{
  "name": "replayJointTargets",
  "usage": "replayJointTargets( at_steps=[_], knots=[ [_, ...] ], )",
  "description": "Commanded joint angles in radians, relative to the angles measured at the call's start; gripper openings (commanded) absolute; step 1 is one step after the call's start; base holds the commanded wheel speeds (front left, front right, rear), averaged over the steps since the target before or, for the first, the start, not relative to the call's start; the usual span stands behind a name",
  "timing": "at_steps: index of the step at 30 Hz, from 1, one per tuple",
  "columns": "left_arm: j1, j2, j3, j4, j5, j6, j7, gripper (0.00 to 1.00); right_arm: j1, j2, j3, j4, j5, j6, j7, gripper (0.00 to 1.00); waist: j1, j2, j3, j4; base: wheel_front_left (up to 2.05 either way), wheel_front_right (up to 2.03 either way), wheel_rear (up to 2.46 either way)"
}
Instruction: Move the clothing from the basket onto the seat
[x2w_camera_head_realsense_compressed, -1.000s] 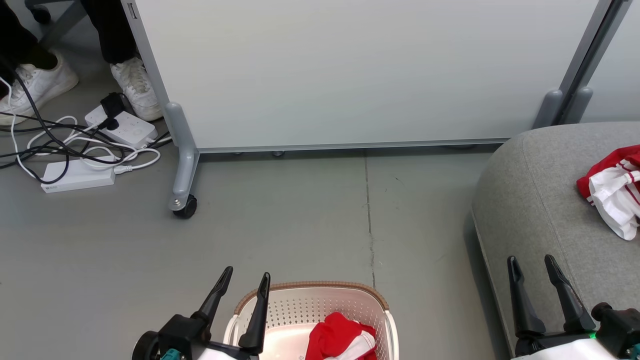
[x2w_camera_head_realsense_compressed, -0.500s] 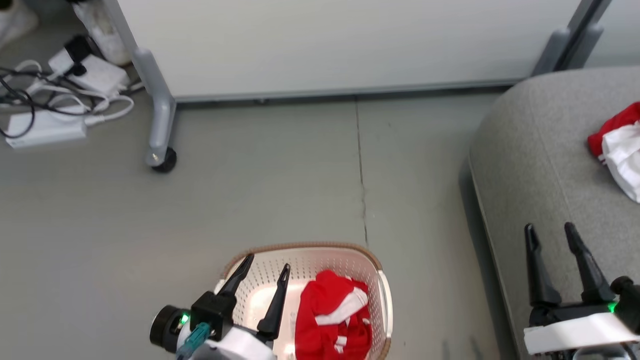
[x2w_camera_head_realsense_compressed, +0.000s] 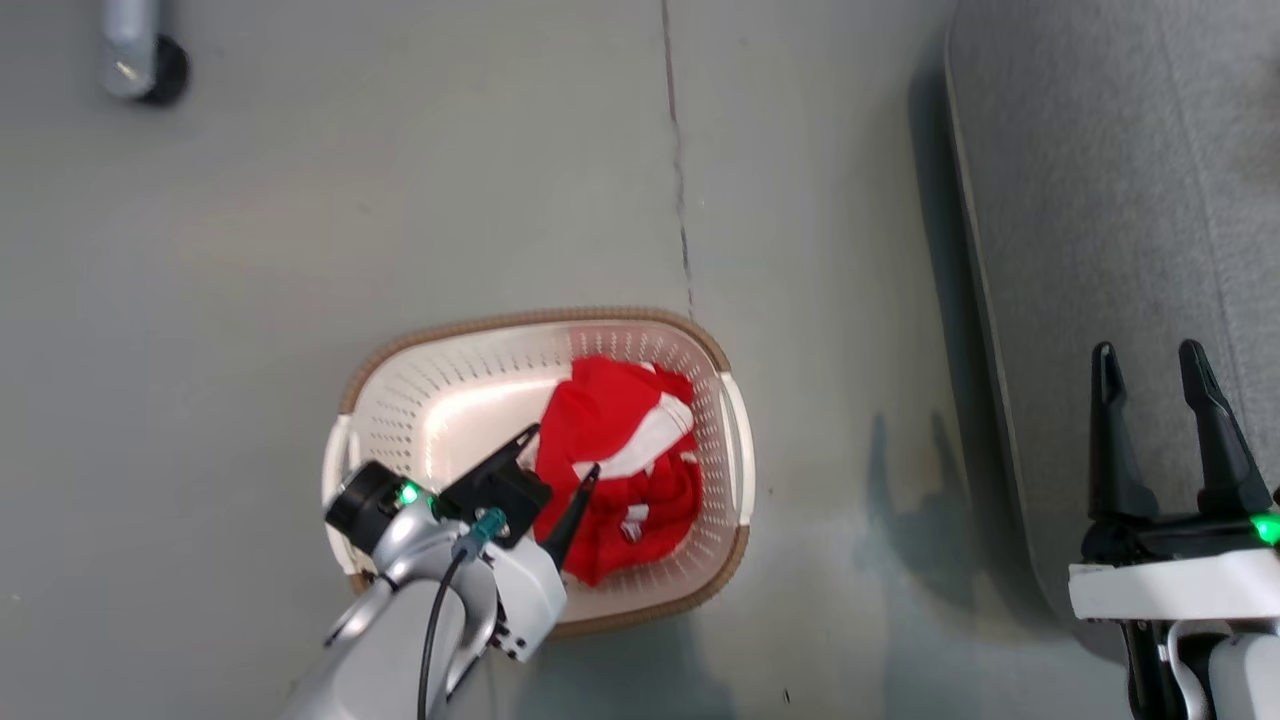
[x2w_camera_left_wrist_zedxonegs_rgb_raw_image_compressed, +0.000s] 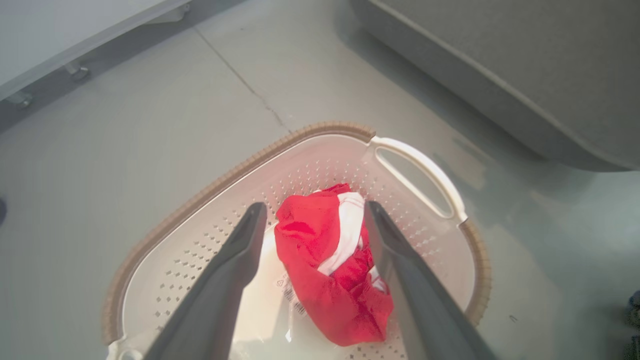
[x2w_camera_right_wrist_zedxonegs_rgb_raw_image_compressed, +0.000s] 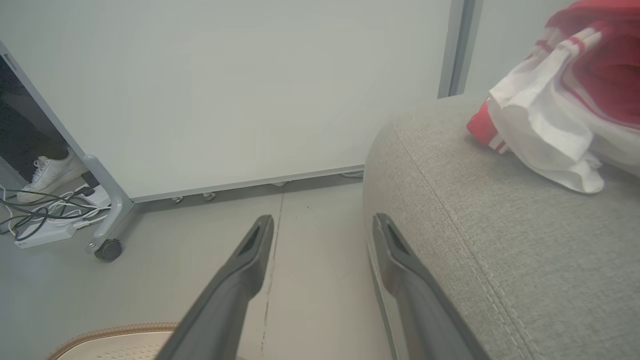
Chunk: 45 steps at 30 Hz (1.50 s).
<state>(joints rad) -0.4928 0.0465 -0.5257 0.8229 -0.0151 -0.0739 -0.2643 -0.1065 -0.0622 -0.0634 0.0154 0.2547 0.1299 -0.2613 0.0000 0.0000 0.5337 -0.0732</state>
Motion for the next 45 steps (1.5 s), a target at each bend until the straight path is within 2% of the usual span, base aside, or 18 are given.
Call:
replayJointTargets(
  at_steps=[1, 6, 11, 18, 25, 30, 36, 37, 38, 39, 40, 45],
  knots=[
    [-0.047, 0.007, -0.005, 0.047, 0.017, 0.007, 0.000, 1.00, -0.024, 0.004, 0.005, -0.007, 0.013, 0.002, -0.003, 1.00, 0.0000, 0.0000, 0.146, -0.064, 0.00, 0.00, 0.00],
    [-0.209, 0.010, -0.031, 0.289, 0.062, 0.043, 0.036, 1.00, -0.060, 0.011, 0.041, -0.025, 0.025, 0.002, -0.003, 1.00, 0.0000, 0.0000, 0.260, -0.104, 0.00, 0.00, 0.00],
    [-0.306, 0.010, 0.012, 0.405, -0.003, 0.002, 0.048, 1.00, -0.095, 0.010, 0.112, -0.062, 0.031, 0.001, -0.003, 1.00, 0.0000, 0.0000, 0.338, -0.149, 0.00, 0.00, 0.00],
    [-0.376, 0.043, 0.005, 0.449, -0.006, 0.005, 0.074, 1.00, -0.126, 0.012, 0.166, -0.075, 0.086, 0.001, -0.003, 1.00, 0.0000, 0.0000, 0.396, -0.190, 0.00, 0.00, 0.00],
    [-0.428, 0.093, 0.018, 0.465, -0.030, 0.006, 0.152, 1.00, -0.163, 0.011, 0.209, -0.071, 0.131, 0.001, -0.003, 1.00, 0.0000, 0.0000, 0.462, -0.242, 0.00, 0.00, 0.00],
    [-0.452, 0.117, -0.011, 0.467, -0.009, -0.002, 0.207, 1.00, -0.168, 0.011, 0.233, -0.068, 0.153, 0.001, -0.003, 1.00, 0.0000, 0.0000, 0.482, -0.274, 0.00, 0.00, 0.00],
    [-0.473, 0.121, -0.043, 0.468, 0.011, -0.004, 0.252, 1.00, -0.148, 0.012, 0.242, -0.071, 0.169, 0.001, -0.003, 1.00, 0.0000, 0.0000, 0.492, -0.289, 0.00, 0.00, 0.00],
    [-0.477, 0.123, -0.049, 0.468, 0.012, -0.005, 0.259, 0.89, -0.145, 0.012, 0.244, -0.072, 0.170, 0.001, -0.003, 1.00, 0.0000, 0.0000, 0.493, -0.290, 0.00, 0.00, 0.00],
    [-0.480, 0.126, -0.055, 0.469, 0.015, -0.006, 0.267, 0.43, -0.140, 0.012, 0.246, -0.072, 0.172, 0.001, -0.003, 1.00, 0.0000, 0.0000, 0.494, -0.292, 0.00, 0.00, 0.00],
    [-0.481, 0.127, -0.062, 0.469, 0.018, -0.007, 0.277, 0.04, -0.138, 0.012, 0.248, -0.072, 0.174, 0.001, -0.003, 1.00, 0.0000, 0.0000, 0.495, -0.293, 0.00, 0.00, 0.00],
    [-0.482, 0.129, -0.070, 0.469, 0.023, -0.013, 0.285, 0.00, -0.137, 0.012, 0.249, -0.071, 0.175, 0.001, -0.003, 1.00, 0.0000, 0.0000, 0.495, -0.294, 0.00, 0.00, 0.00],
    [-0.476, 0.143, -0.087, 0.469, 0.020, -0.021, 0.280, 0.00, -0.140, 0.012, 0.253, -0.059, 0.181, 0.001, -0.003, 1.00, 0.0000, 0.0000, 0.489, -0.297, 0.00, 0.00, 0.00]
  ],
)
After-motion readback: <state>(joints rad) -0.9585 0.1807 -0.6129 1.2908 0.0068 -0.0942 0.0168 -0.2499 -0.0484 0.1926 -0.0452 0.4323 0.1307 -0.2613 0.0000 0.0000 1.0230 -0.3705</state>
